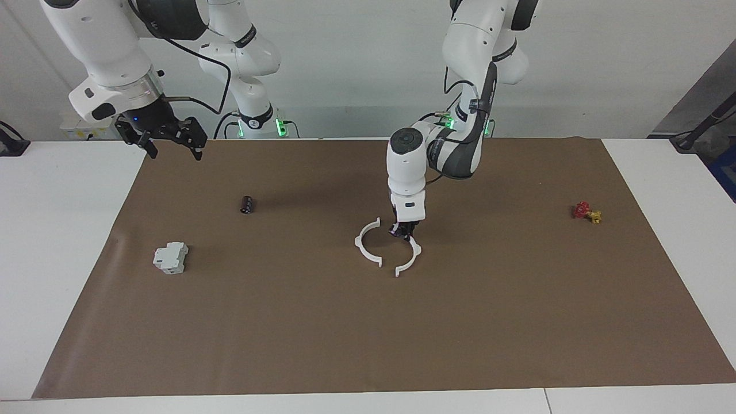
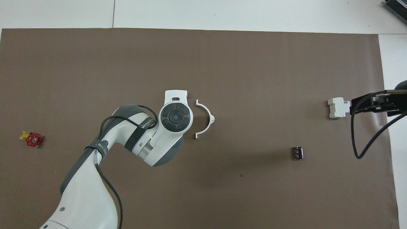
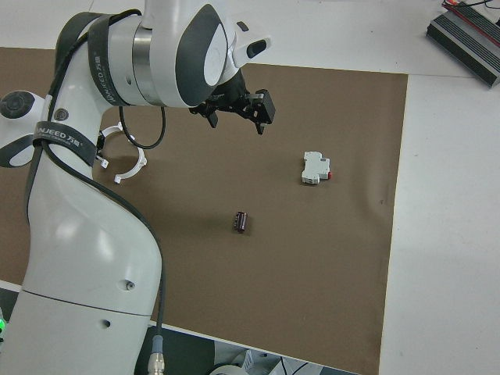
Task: Assemble drain pipe with both arms
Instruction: 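Press the held clamp half against the placed half with the left gripper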
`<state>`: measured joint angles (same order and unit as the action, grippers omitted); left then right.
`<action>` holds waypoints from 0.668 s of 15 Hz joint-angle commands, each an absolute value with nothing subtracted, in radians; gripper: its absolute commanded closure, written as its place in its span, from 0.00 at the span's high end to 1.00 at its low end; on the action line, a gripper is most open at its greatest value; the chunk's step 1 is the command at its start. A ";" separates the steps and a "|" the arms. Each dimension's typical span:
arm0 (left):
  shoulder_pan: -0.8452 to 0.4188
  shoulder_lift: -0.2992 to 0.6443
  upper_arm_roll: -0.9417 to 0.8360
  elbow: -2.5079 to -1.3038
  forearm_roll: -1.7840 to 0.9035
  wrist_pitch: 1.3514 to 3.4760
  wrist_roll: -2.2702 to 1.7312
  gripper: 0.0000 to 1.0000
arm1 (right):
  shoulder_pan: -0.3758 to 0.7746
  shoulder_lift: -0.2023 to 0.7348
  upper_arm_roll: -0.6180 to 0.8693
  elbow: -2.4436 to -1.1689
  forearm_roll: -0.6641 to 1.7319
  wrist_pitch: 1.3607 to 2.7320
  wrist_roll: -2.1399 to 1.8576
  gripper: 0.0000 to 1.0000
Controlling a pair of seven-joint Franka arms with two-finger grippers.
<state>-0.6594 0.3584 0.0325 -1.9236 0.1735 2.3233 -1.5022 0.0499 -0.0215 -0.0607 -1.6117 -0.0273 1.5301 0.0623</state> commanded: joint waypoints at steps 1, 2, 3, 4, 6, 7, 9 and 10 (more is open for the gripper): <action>-0.690 0.356 0.043 -1.934 0.198 2.330 -1.569 0.00 | 0.043 -0.034 -0.057 -1.620 -0.017 1.543 0.064 1.00; -0.690 0.354 0.043 -1.939 0.198 2.330 -1.569 0.00 | 0.043 -0.034 -0.058 -1.620 -0.017 1.542 0.064 1.00; -0.692 0.351 0.044 -1.948 0.198 2.330 -1.569 0.00 | 0.043 -0.034 -0.058 -1.620 -0.017 1.542 0.064 1.00; -0.704 0.350 0.044 -1.953 0.198 2.329 -1.572 0.00 | 0.043 -0.034 -0.057 -1.620 -0.017 1.542 0.064 1.00; -0.712 0.348 0.044 -1.959 0.198 2.329 -1.572 0.00 | 0.043 -0.034 -0.058 -1.620 -0.017 1.543 0.064 1.00; -0.713 0.347 0.044 -1.965 0.198 2.329 -1.572 0.00 | 0.043 -0.034 -0.057 -1.620 -0.017 1.542 0.064 1.00; -0.719 0.347 0.044 -1.965 0.198 2.330 -1.574 0.00 | 0.043 -0.034 -0.058 -1.620 -0.017 1.543 0.064 1.00; -0.719 0.347 0.044 -1.965 0.198 2.332 -1.583 0.00 | 0.043 -0.034 -0.057 -1.620 -0.017 1.543 0.064 1.00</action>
<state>-0.7010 0.3583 0.0312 -1.9452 0.1750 2.3238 -1.5509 0.0499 -0.0215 -0.0607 -1.6117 -0.0273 1.5301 0.0623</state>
